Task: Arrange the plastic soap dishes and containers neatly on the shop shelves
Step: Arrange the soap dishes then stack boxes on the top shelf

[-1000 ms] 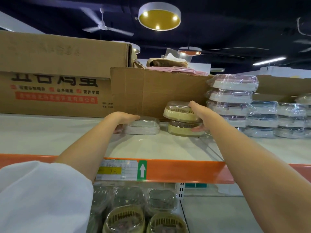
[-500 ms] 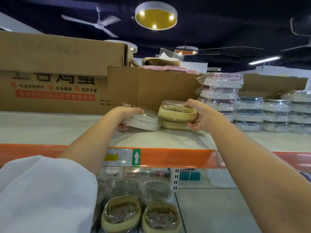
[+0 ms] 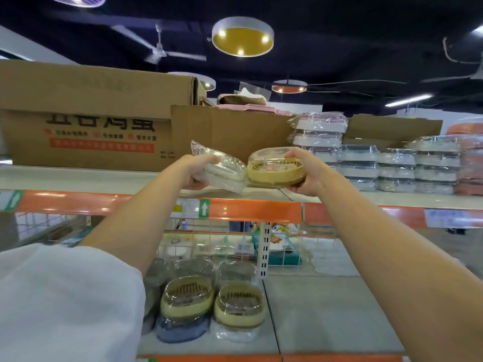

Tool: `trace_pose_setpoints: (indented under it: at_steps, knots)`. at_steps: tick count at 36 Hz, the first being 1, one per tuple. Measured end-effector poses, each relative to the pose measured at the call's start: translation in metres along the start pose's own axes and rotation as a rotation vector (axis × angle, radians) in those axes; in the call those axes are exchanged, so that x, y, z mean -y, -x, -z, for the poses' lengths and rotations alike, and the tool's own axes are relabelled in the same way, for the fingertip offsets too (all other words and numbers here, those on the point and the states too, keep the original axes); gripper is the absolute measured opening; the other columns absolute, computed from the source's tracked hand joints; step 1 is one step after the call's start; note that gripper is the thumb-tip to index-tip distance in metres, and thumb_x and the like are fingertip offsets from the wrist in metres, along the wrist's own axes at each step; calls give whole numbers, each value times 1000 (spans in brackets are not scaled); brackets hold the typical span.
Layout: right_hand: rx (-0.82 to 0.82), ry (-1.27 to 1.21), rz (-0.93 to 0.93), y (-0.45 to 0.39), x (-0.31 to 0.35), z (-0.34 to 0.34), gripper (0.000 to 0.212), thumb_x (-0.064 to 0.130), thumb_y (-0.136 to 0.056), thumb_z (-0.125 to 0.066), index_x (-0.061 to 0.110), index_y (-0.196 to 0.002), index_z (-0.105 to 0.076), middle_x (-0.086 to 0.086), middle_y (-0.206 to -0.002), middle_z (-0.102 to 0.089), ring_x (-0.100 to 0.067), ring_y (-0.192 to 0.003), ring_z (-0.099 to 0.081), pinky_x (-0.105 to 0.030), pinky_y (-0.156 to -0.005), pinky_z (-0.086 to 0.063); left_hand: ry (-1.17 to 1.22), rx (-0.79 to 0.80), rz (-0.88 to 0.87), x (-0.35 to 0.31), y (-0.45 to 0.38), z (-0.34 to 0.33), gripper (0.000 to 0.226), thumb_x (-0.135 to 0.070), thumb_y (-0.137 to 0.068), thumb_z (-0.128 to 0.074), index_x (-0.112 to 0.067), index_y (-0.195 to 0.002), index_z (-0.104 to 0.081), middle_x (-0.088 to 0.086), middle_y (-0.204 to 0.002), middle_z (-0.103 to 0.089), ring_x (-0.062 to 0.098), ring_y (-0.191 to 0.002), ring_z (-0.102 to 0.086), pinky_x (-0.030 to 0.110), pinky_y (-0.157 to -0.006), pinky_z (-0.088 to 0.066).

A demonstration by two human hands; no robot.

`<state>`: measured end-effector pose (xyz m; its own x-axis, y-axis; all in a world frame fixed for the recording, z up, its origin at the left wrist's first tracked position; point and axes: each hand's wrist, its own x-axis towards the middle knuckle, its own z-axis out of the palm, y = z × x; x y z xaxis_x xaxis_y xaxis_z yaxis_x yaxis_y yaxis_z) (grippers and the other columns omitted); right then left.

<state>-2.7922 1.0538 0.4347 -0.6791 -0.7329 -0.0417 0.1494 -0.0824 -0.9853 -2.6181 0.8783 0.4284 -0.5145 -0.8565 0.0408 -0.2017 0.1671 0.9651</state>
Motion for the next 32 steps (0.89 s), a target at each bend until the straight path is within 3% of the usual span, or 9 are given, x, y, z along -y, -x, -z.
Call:
trace_pose_setpoints:
  at_steps: [4,9,15,18,20,24,28,32]
  knots:
    - [42,-40,63,27,-2,7,32,22,-84,-61,11,-113,-53,-10,-100,-64,-21,-86,-63,-31,-61,-51,24,-14,-70,0,29,-1,43,-38,-84,-69,-7,-107,-52,6,-87,-57,15,-65,-57,21,-50,-51]
    - [69,-93,115,64,-10,23,36,19,-85,-58,11,-120,-52,-11,-106,-65,-20,-88,-64,-22,-52,-53,30,-27,-119,5,66,-8,52,-43,-82,-68,-5,-113,-49,5,-81,-55,15,-59,-51,24,-56,-48]
    - [107,-131,92,94,-29,45,38,20,-84,-56,12,-121,-53,-14,-116,-64,-24,-100,-64,-33,-71,-56,71,-38,-122,19,111,-15,51,-47,-81,-69,-7,-106,-50,3,-78,-53,14,-56,-49,22,-42,-43]
    - [102,-91,91,106,-40,56,30,22,-85,-55,12,-113,-55,-14,-117,-64,-25,-100,-63,-32,-68,-55,76,0,-112,27,130,-19,46,-45,-83,-68,-8,-105,-51,3,-75,-52,13,-56,-50,20,-41,-44]
    - [87,-91,82,113,-51,62,38,23,-85,-55,10,-121,-54,-14,-118,-64,-24,-97,-64,-30,-64,-54,59,54,-107,35,143,-23,35,-44,-86,-64,-12,-97,-53,2,-70,-52,12,-55,-50,18,-40,-43]
    - [69,-137,44,126,-77,75,47,23,-84,-57,11,-129,-51,-13,-120,-62,-24,-99,-62,-32,-70,-56,131,85,-92,57,159,-33,43,-43,-87,-64,-8,-111,-53,2,-65,-52,11,-47,-51,18,-39,-43]
    - [49,-131,29,141,-96,90,45,22,-84,-57,12,-128,-51,-10,-113,-62,-20,-93,-61,-27,-62,-52,183,85,-91,79,166,-41,57,-45,-82,-69,-4,-120,-55,1,-64,-56,13,-46,-51,21,-41,-45]
    - [17,-47,-11,154,-113,105,35,24,-87,-55,13,-121,-53,-6,-100,-62,-17,-85,-59,-27,-65,-47,150,110,-68,102,176,-55,40,-41,-83,-68,-8,-103,-59,-2,-56,-52,13,-48,-46,21,-42,-43]
